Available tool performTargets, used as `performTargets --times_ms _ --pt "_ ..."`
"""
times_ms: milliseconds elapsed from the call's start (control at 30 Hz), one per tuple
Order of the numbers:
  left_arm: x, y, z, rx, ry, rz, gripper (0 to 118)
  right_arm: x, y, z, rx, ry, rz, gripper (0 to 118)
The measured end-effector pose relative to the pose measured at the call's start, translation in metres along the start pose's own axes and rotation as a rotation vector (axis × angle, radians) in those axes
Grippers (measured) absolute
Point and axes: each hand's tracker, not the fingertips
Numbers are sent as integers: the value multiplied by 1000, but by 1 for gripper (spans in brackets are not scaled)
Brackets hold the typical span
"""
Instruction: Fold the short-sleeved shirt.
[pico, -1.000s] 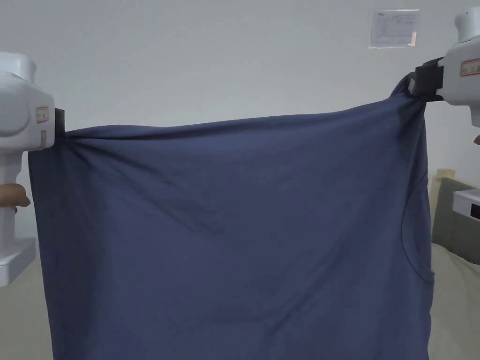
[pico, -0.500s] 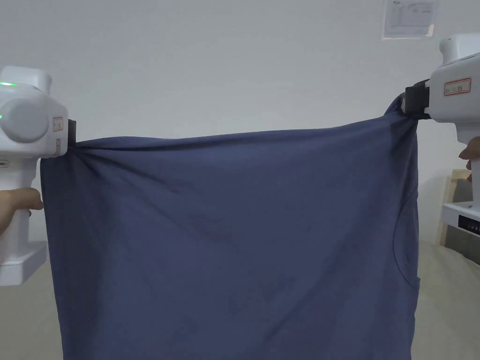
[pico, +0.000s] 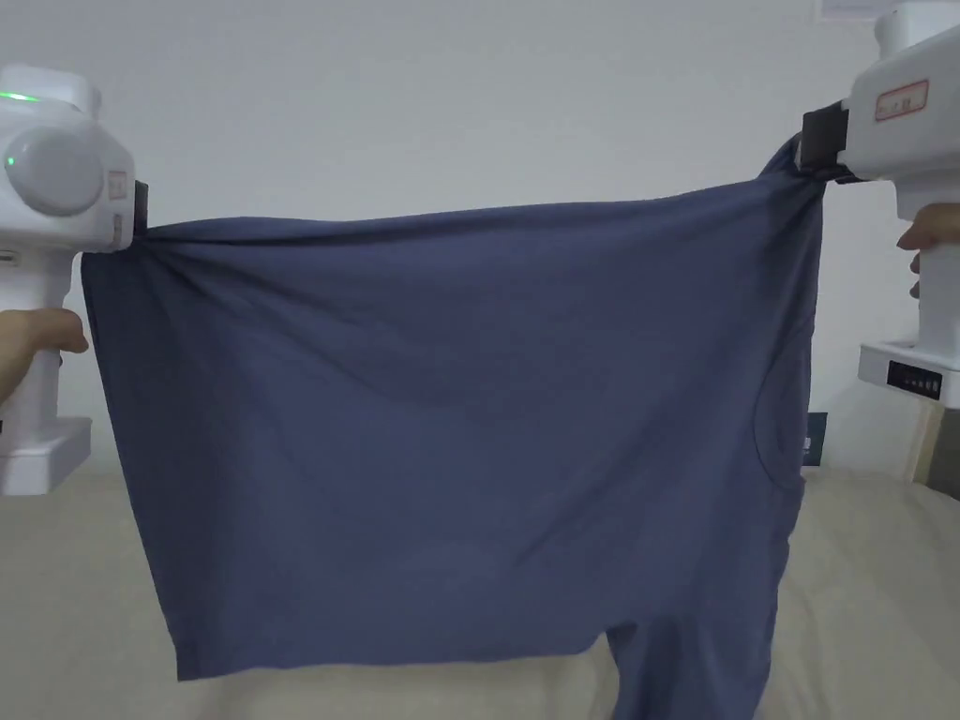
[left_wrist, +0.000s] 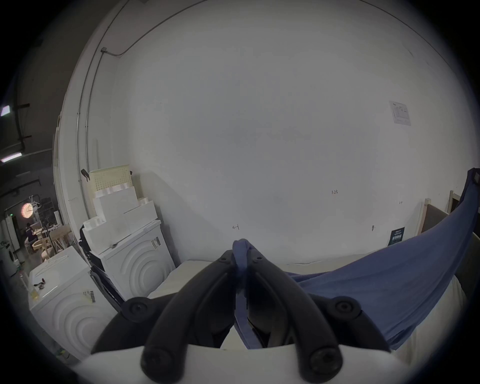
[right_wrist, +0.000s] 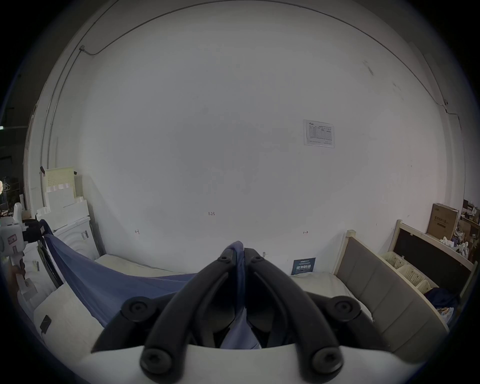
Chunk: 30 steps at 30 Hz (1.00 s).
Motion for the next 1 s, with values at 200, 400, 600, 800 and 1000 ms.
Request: performTargets --times_ms 200,400,600,800,1000 --pt "6 -10 -22 -4 6 -36 6 -8 -5 -18 -32 -5 37 10" --pt "19 -32 -29 -14 -4 -24 6 -13 -29 -34 -62 0 46 10" --pt "23 -86 -41 -118 -32 -37 6 -18 -87 -45 -150 21 69 10" --pt "24 -167 -43 -253 -71 -73 6 -15 -158 -31 -273 42 84 10" --pt "18 -234 -10 -332 -102 -52 6 -22 -234 16 -360 55 68 10"
